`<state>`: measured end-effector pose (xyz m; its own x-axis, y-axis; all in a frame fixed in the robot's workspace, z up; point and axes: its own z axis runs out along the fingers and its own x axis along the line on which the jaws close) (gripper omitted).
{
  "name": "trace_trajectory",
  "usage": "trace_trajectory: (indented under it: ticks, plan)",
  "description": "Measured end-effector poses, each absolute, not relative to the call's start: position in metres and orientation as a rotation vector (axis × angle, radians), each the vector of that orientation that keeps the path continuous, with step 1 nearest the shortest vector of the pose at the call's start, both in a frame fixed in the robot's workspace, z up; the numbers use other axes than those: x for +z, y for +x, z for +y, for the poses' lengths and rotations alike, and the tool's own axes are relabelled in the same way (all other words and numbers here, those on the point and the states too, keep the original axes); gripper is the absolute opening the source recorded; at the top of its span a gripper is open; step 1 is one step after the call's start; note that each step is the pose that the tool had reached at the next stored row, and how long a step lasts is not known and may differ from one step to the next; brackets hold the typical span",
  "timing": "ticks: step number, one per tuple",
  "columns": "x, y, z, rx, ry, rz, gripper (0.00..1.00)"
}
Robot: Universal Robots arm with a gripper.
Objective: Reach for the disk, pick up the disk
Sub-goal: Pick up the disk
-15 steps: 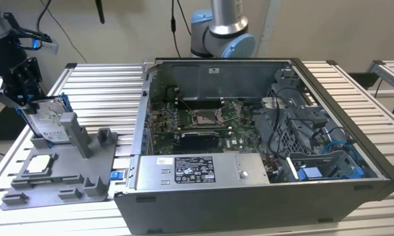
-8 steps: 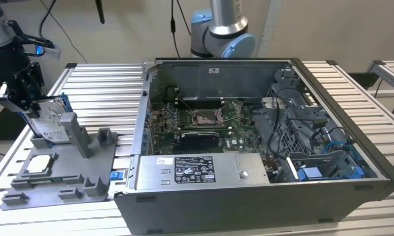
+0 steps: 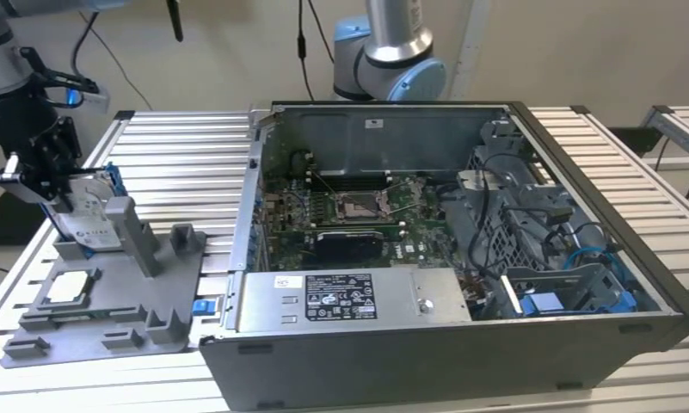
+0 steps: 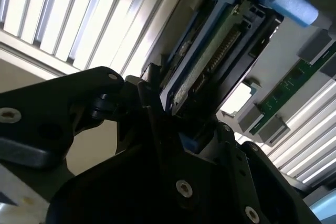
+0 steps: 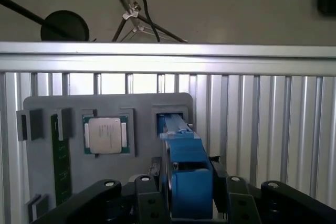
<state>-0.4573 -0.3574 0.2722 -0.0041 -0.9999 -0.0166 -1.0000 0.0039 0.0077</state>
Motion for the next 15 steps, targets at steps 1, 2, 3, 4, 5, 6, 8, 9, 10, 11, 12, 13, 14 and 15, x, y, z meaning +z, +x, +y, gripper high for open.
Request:
trace_trajectory:
  ticks: [1, 2, 3, 4, 5, 6, 8, 9, 10, 11, 12, 13, 14, 15]
  plan:
    - [0.2711, -0.4573, -0.3574, 0.027, -2.213, 2.220, 1.00]
    - [0.2703, -0.4573, -0.3574, 0.027, -2.213, 2.220, 1.00]
    - [0.2695, -0.4573, -0.3574, 0.027, -2.214, 2.219, 1.00]
    - [0.2687, -0.4573, -0.3574, 0.027, -2.214, 2.219, 1.00]
    - [0.2681, -0.4573, -0.3573, 0.027, -2.214, 2.218, 1.00]
    - [0.2674, -0.4573, -0.3574, 0.027, -2.215, 2.218, 1.00]
    - [0.2662, -0.4573, -0.3574, 0.027, -2.215, 2.217, 1.00]
    - [0.2658, -0.4574, -0.3574, 0.027, -2.215, 2.217, 1.00]
    - [0.2655, -0.4574, -0.3574, 0.027, -2.215, 2.217, 1.00]
    - [0.2652, -0.4574, -0.3574, 0.027, -2.215, 2.217, 1.00]
    - [0.2650, -0.4573, -0.3574, 0.027, -2.215, 2.217, 1.00]
    - [0.2647, -0.4573, -0.3574, 0.027, -2.215, 2.217, 1.00]
    - [0.2644, -0.4573, -0.3574, 0.027, -2.215, 2.217, 1.00]
    - [0.2641, -0.4573, -0.3574, 0.027, -2.215, 2.217, 1.00]
